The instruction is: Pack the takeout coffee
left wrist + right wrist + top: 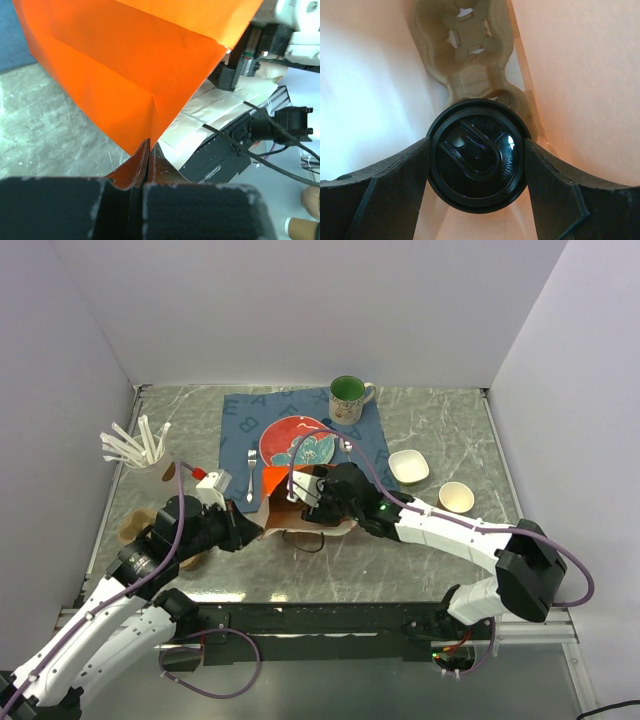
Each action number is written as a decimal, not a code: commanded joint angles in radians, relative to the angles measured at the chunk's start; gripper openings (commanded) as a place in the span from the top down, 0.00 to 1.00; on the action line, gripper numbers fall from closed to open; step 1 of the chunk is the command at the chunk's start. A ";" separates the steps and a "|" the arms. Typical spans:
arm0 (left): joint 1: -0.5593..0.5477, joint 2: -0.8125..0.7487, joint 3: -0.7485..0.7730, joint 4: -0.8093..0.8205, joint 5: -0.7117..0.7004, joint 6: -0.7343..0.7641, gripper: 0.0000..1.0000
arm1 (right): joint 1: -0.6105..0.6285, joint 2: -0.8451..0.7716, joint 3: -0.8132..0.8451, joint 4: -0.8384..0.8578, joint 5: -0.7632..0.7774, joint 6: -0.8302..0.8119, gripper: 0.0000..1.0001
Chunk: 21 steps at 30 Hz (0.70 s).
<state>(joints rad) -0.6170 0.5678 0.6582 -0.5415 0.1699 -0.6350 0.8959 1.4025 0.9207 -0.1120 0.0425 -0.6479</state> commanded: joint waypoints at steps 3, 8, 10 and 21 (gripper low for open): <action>-0.003 0.007 0.012 -0.023 0.017 -0.014 0.99 | -0.017 -0.051 0.032 -0.132 0.000 0.030 0.24; -0.003 0.012 0.030 -0.058 0.005 -0.017 0.99 | -0.017 -0.057 0.035 -0.149 -0.015 0.040 0.24; -0.003 0.003 0.035 -0.067 0.005 -0.017 0.99 | -0.017 -0.057 0.030 -0.132 -0.015 0.039 0.28; -0.087 -0.009 0.018 -0.072 -0.075 -0.071 0.99 | -0.040 -0.077 -0.005 -0.014 -0.029 0.013 0.47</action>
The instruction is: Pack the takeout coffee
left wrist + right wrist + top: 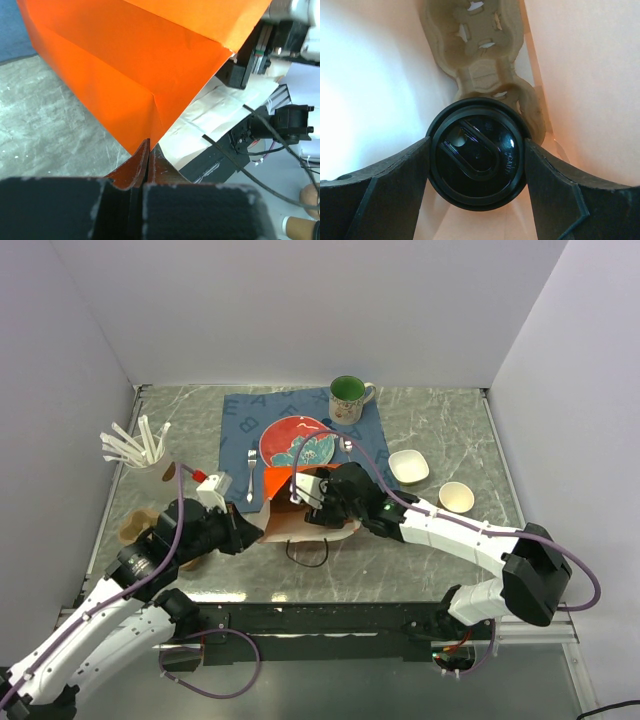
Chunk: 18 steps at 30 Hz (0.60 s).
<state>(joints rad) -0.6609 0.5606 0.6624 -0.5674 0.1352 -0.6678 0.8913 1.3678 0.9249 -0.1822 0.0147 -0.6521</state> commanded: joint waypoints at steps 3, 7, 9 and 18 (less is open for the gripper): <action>-0.049 -0.002 0.017 -0.051 -0.057 -0.042 0.99 | -0.037 -0.045 -0.011 0.090 -0.010 0.023 0.50; -0.049 0.012 0.019 -0.052 -0.063 -0.042 0.99 | -0.040 -0.047 -0.011 0.112 -0.010 0.022 0.51; -0.049 0.016 0.019 -0.051 -0.063 -0.042 0.99 | -0.041 -0.049 -0.015 0.121 -0.039 0.020 0.51; -0.049 0.032 0.016 -0.046 -0.052 -0.041 0.99 | -0.041 -0.026 -0.031 0.219 -0.035 0.078 0.52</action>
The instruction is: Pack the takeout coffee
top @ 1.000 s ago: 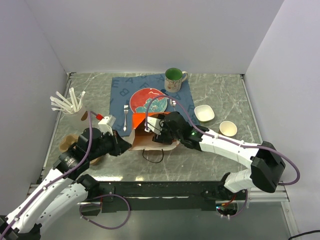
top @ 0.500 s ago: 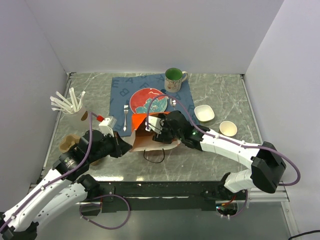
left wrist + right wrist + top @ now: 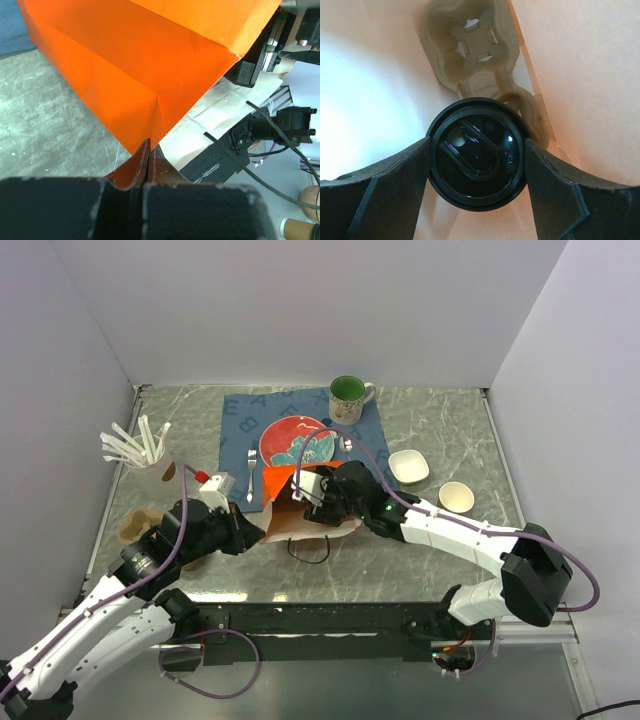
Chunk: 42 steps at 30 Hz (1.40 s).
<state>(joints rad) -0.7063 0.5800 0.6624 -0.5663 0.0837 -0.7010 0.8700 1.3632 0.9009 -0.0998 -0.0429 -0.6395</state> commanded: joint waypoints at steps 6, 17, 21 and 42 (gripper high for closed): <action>-0.004 0.020 0.019 -0.049 0.007 -0.002 0.99 | -0.025 -0.013 -0.014 0.170 0.035 0.112 0.53; -0.004 0.018 0.016 -0.046 0.011 -0.002 0.99 | -0.025 -0.006 -0.053 0.222 0.115 0.164 0.54; -0.005 0.017 0.016 -0.049 0.010 -0.003 0.99 | -0.026 -0.003 -0.069 0.235 0.146 0.167 0.52; -0.010 0.018 0.017 -0.049 -0.004 -0.005 0.99 | -0.029 -0.029 -0.016 0.025 0.183 0.120 0.11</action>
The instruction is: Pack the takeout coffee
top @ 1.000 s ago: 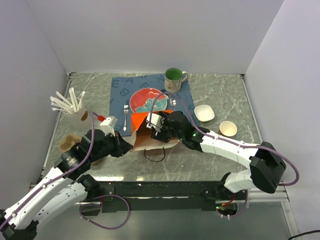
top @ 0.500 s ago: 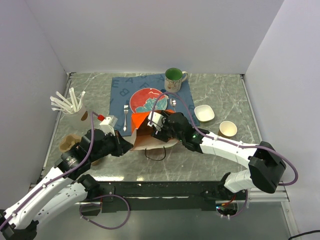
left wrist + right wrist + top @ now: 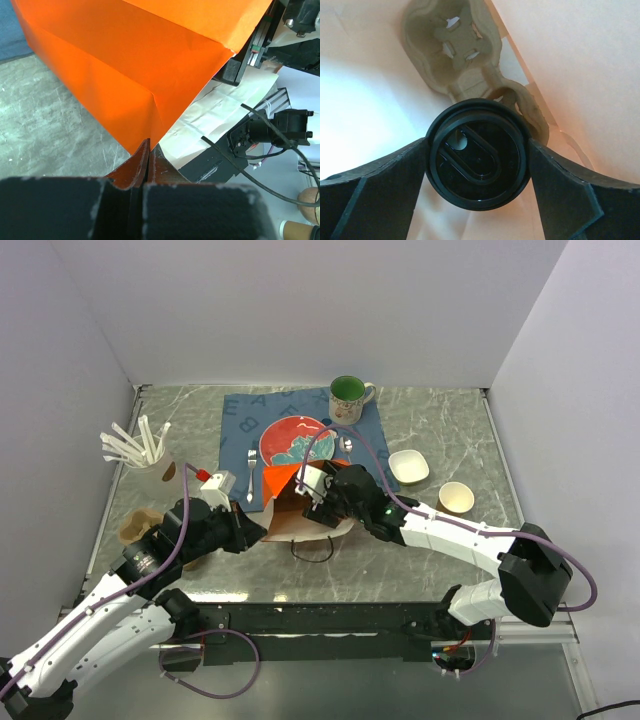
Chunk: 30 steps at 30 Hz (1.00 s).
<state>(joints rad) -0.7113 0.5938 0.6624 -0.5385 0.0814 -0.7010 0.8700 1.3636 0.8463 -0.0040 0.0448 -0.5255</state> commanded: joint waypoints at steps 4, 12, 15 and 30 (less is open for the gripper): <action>-0.005 0.004 0.019 -0.080 -0.002 -0.005 0.99 | -0.035 -0.015 0.045 -0.071 0.092 -0.005 0.12; -0.007 0.004 0.017 -0.080 -0.005 -0.008 0.99 | -0.040 -0.008 0.051 -0.082 0.070 -0.005 0.48; -0.007 0.008 0.017 -0.078 -0.003 -0.006 0.99 | -0.040 -0.027 0.030 -0.051 0.061 -0.019 0.49; -0.007 0.014 0.017 -0.080 -0.002 -0.008 0.99 | -0.040 -0.035 0.022 0.084 0.063 -0.065 0.50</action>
<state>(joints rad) -0.7147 0.6003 0.6624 -0.5476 0.0818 -0.7010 0.8627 1.3636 0.8585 -0.0055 0.0593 -0.5827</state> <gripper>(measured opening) 0.017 0.740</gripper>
